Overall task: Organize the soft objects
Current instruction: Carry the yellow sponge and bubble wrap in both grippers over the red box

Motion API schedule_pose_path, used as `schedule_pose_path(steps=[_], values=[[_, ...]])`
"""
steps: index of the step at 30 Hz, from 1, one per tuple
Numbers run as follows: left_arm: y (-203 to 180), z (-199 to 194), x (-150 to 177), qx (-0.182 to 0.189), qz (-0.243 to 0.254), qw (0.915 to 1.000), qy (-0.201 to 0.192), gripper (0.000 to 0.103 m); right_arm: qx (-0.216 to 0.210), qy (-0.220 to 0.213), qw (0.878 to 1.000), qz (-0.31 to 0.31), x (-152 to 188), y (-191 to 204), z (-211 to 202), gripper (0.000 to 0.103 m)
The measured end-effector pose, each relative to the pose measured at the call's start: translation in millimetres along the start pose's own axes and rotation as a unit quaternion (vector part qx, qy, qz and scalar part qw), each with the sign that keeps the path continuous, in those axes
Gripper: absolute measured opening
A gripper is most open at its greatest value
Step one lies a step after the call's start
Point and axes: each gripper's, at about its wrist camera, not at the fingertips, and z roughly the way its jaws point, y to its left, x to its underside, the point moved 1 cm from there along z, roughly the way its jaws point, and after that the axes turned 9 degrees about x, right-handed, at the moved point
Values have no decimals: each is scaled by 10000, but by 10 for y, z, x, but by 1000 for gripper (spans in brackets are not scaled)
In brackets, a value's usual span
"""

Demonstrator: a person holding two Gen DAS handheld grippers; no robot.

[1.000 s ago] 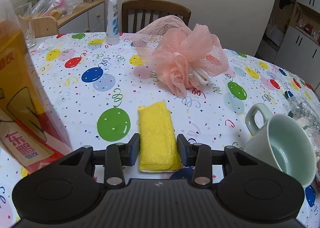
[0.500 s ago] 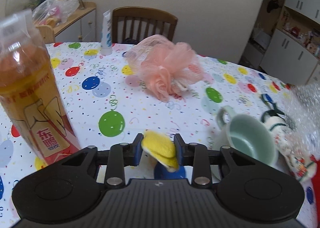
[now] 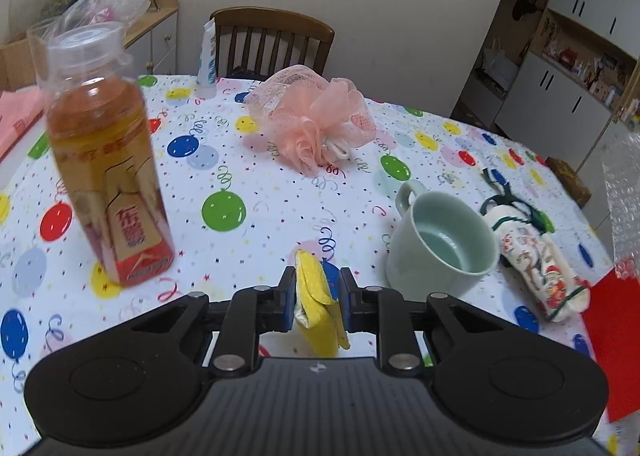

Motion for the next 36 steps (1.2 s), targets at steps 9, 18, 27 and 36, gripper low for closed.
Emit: schedule_pose_path(steps=[9, 18, 27, 36], values=[[-325, -441, -111, 533, 37, 9985, -107, 21, 394, -330, 9984, 215, -181, -510, -493, 0], [-1272, -676, -273, 1612, 633, 9848, -158, 21, 922, -488, 9934, 476, -187, -1089, -762, 0], [-2300, -459, -141, 2554, 1155, 9594, 330, 21, 1459, -364, 9861, 706, -81, -1676, -697, 0], [-3251, -135, 69, 3085, 1450, 9371, 747, 21, 1660, 106, 9823, 867, 169, -2091, -469, 0]])
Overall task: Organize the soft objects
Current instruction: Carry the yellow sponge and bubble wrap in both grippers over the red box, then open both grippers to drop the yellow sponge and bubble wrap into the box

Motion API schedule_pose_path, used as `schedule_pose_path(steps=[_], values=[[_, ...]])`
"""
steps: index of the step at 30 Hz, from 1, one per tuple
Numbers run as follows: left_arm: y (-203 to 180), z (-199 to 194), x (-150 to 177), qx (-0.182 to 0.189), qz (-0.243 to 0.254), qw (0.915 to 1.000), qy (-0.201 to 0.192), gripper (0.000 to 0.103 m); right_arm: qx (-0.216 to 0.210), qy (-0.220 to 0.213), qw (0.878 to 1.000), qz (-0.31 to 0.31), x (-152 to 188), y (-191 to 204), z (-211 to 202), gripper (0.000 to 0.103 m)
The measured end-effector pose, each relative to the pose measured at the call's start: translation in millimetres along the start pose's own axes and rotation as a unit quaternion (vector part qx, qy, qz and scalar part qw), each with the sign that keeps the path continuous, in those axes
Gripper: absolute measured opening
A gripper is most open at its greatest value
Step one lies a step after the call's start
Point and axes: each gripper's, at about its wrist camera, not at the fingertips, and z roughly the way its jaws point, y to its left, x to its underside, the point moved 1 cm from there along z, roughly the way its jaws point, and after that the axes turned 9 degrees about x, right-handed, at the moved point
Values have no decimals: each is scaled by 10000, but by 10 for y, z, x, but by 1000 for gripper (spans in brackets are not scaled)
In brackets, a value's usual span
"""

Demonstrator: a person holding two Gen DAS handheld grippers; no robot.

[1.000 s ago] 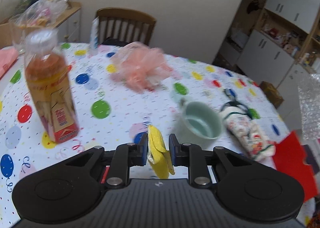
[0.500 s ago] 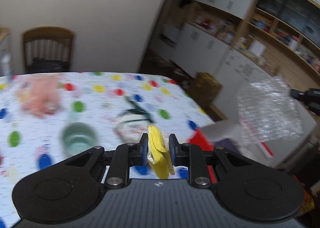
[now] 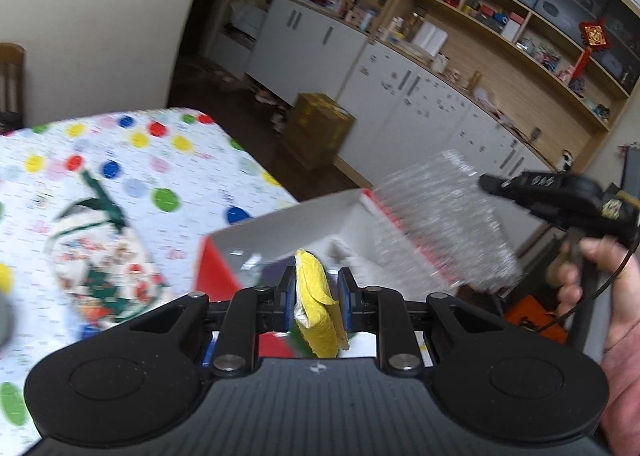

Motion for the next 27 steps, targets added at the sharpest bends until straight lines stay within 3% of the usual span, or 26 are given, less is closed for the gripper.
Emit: schedule_pose_path(steps=[11, 21, 27], values=[[-258, 854, -64, 532, -162, 9977, 377, 21, -28, 817, 9963, 249, 572, -37, 544, 0], [-304, 1323, -65, 484, -57, 9968, 628, 20, -25, 1534, 9879, 217, 872, -47, 894, 0], [-163, 1368, 9, 351, -112, 9966, 740, 21, -115, 1664, 9860, -38, 934, -2, 843, 3]])
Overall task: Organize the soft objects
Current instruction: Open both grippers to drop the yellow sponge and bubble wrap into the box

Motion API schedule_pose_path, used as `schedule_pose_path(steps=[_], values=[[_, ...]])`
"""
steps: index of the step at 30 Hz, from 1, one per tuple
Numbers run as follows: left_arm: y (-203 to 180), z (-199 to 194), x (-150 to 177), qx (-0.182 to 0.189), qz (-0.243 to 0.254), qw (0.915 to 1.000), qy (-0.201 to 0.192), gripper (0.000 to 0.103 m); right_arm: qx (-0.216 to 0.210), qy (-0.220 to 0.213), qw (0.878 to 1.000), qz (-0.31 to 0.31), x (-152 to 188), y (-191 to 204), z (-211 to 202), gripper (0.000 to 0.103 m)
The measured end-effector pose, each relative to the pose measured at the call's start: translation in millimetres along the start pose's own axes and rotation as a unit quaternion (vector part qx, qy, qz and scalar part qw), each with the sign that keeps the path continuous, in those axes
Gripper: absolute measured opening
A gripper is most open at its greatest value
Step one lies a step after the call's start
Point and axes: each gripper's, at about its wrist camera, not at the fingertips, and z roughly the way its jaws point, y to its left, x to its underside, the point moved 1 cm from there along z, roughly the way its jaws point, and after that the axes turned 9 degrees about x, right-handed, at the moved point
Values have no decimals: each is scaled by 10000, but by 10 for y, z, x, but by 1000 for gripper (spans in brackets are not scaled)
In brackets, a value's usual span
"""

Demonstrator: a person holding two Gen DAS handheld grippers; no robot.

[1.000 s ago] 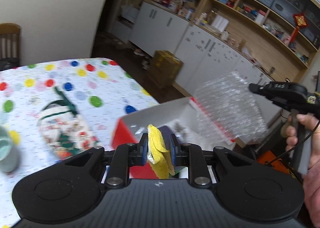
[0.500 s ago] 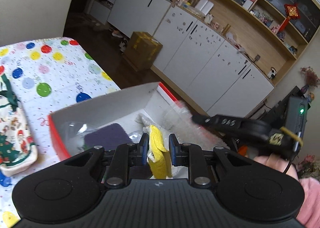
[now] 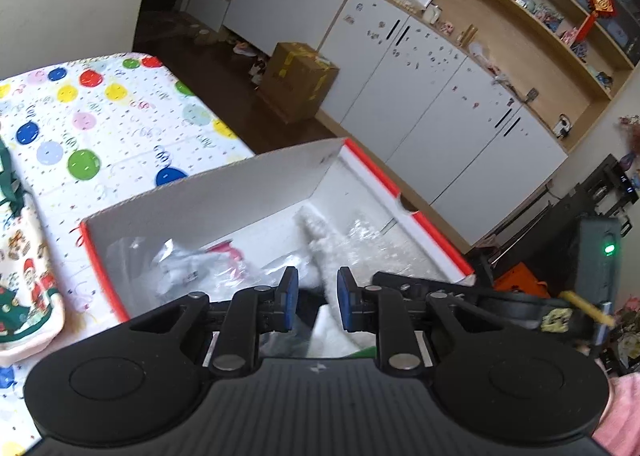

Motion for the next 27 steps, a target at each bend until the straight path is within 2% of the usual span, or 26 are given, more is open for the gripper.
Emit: schedule_pose_path(steps=[2, 8, 12, 17, 22, 25, 27], values=[[34, -13, 39, -70, -1, 10000, 38, 21, -82, 33, 9999, -54, 0, 13, -25, 13], [73, -62, 124, -197, 129, 9996, 133, 21, -92, 3, 9998, -201, -26, 59, -99, 27], [57, -137, 158, -295, 277, 9991, 116, 21, -157, -76, 9992, -370, 8, 147, -240, 32], [28, -292, 176, -414, 427, 9982, 33, 21, -147, -258, 9977, -611, 64, 250, -409, 48], [27, -456, 171, -500, 533, 9973, -34, 21, -183, -396, 9966, -705, 81, 298, -558, 52], [8, -554, 173, -540, 598, 9967, -87, 21, -203, -520, 9955, -769, 93, 333, -662, 61], [1, -622, 171, -569, 617, 9964, -128, 21, -228, -603, 9946, -812, 108, 372, -727, 62]])
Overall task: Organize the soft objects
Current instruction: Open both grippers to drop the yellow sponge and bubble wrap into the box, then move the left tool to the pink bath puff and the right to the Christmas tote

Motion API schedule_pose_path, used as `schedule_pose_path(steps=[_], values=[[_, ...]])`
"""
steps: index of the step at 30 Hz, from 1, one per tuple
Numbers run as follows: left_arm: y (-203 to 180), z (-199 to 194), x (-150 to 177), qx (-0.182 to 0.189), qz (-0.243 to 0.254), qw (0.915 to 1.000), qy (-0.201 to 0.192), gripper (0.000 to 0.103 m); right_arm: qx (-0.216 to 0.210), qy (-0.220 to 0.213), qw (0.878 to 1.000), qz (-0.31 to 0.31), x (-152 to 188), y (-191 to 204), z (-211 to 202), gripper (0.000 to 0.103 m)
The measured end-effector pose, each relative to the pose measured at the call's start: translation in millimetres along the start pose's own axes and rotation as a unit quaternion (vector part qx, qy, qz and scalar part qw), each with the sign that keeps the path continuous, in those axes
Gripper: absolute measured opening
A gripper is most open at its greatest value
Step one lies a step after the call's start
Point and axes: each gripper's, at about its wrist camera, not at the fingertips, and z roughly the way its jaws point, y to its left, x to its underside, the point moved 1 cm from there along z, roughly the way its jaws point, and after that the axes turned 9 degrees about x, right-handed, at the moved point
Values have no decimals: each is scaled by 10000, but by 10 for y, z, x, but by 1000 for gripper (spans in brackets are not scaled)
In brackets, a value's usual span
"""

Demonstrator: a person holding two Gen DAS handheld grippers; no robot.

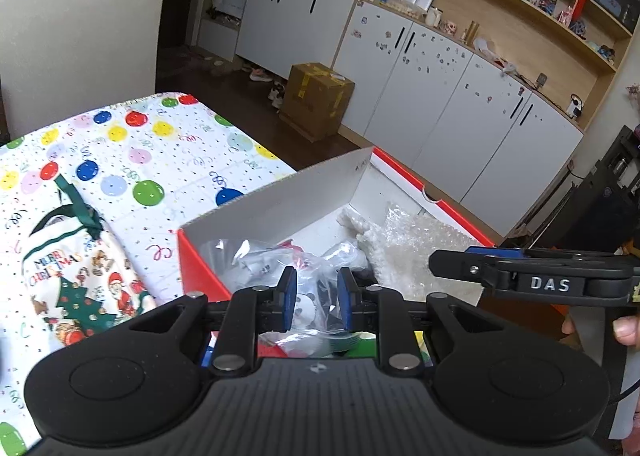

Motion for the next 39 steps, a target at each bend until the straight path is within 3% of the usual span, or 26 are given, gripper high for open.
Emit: schedule_pose_path(steps=[8, 11, 12, 13, 15, 26, 31, 39], values=[[69, -296, 38, -119, 40, 9998, -129, 21, -188, -292, 9994, 6, -10, 126, -246, 71], [112, -434, 68, -90, 74, 9997, -226, 29, -293, -409, 9987, -91, -5, 215, -332, 75], [140, -485, 84, -106, 52, 9996, -257, 38, -315, -440, 9984, -152, 0, 261, -357, 76], [160, -539, 97, -123, 40, 9995, -299, 61, -345, -467, 9980, -230, 6, 317, -385, 77], [198, -646, 120, -161, 36, 9992, -376, 75, -428, -518, 9971, -365, 18, 439, -430, 79], [488, -1314, 265, -456, -37, 9950, -893, 75, -1048, -615, 9886, -893, 72, 1191, -628, 92], [653, -1569, 343, -735, -38, 9927, -956, 83, -1227, -562, 9845, -1117, 91, 1554, -590, 97], [1107, -1936, 482, -1144, -383, 9871, -1053, 87, -1376, -513, 9782, -1465, 119, 2128, -456, 103]])
